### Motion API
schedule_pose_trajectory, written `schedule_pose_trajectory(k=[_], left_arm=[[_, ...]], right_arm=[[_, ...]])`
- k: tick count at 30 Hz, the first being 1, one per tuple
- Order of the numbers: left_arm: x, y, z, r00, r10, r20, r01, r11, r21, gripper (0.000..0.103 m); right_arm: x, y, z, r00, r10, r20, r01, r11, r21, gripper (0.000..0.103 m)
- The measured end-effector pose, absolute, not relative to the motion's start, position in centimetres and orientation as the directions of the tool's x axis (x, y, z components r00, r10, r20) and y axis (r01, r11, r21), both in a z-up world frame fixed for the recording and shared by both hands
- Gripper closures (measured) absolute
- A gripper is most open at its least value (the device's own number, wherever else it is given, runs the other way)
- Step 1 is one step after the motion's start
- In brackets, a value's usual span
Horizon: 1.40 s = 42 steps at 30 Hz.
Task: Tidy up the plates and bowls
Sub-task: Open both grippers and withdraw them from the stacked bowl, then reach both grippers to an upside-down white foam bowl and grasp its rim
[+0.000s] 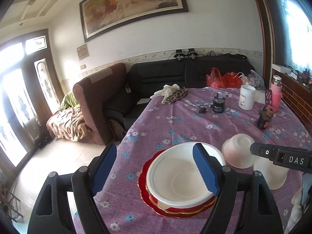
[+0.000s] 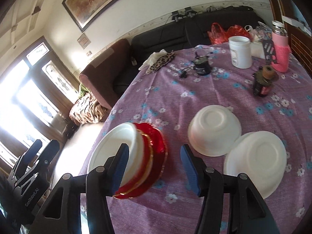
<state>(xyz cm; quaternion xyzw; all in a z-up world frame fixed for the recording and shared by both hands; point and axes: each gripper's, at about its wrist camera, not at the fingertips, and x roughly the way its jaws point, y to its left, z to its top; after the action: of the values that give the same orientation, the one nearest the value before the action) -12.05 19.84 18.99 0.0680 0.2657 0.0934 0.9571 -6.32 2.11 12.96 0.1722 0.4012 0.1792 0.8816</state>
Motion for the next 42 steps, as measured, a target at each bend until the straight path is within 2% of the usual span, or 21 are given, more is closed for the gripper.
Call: schedule_pose_trajectory(k=[8,17,20,22,25,27,29,34,35,36,39,40,42], left_arm=[[-11.4,15.2,17.9,0.835,0.164,-0.526,-0.059,0.976,0.211,0.023],[-10.1,9.0,15.0,0.766,-0.062,-0.640,0.148,0.986,0.081,0.023],[-9.2,6.5,12.7,0.704,-0.158,-0.693,0.228,0.974,0.009,0.023],[-7.9,5.2,11.0,0.637,-0.263,-0.725,0.278,0.955,-0.102,0.023],[-5.2,3.9,9.0,0.569,-0.344,-0.747,0.262,0.937,-0.231,0.023],[-3.7,3.9,7.8,0.545,-0.364,-0.756,0.213,0.931,-0.295,0.023],[-2.4,3.9,6.8,0.543,-0.359,-0.759,0.166,0.932,-0.322,0.023],[0.2,3.6,4.0,0.510,-0.355,-0.784,0.069,0.925,-0.375,0.024],[0.5,3.8,3.7,0.510,-0.356,-0.783,0.055,0.922,-0.384,0.024],[0.9,3.6,3.3,0.516,-0.356,-0.779,0.039,0.919,-0.393,0.024],[2.3,2.7,2.7,0.562,-0.329,-0.759,0.018,0.922,-0.387,0.021],[2.7,2.3,2.7,0.577,-0.306,-0.757,0.016,0.931,-0.364,0.016],[3.4,1.6,2.4,0.591,-0.260,-0.763,-0.002,0.946,-0.324,0.013]], right_arm=[[-6.6,-4.8,10.9,0.639,0.414,-0.648,-0.071,0.871,0.486,0.043],[-6.3,-13.6,6.3,0.642,0.253,-0.724,0.129,0.895,0.427,0.044],[-6.2,-15.7,4.6,0.626,0.248,-0.739,0.170,0.882,0.440,0.044],[-5.9,-16.9,3.7,0.621,0.264,-0.738,0.189,0.864,0.468,0.044],[-5.5,-18.5,2.4,0.636,0.338,-0.694,0.201,0.795,0.572,0.043],[-5.1,-19.5,1.6,0.643,0.419,-0.641,0.184,0.728,0.661,0.043],[-5.2,-19.6,1.5,0.647,0.420,-0.636,0.187,0.721,0.667,0.043],[-4.9,-18.0,2.9,0.648,0.278,-0.709,0.145,0.869,0.474,0.032],[-4.8,-17.9,3.0,0.643,0.236,-0.728,0.158,0.890,0.428,0.025],[-4.8,-17.8,3.1,0.639,0.215,-0.739,0.164,0.900,0.403,0.022],[-4.7,-18.4,2.7,0.636,0.233,-0.736,0.159,0.893,0.420,0.022],[-4.6,-18.7,2.5,0.638,0.249,-0.729,0.156,0.885,0.439,0.022],[-4.7,-19.3,1.9,0.647,0.286,-0.707,0.149,0.862,0.485,0.022]])
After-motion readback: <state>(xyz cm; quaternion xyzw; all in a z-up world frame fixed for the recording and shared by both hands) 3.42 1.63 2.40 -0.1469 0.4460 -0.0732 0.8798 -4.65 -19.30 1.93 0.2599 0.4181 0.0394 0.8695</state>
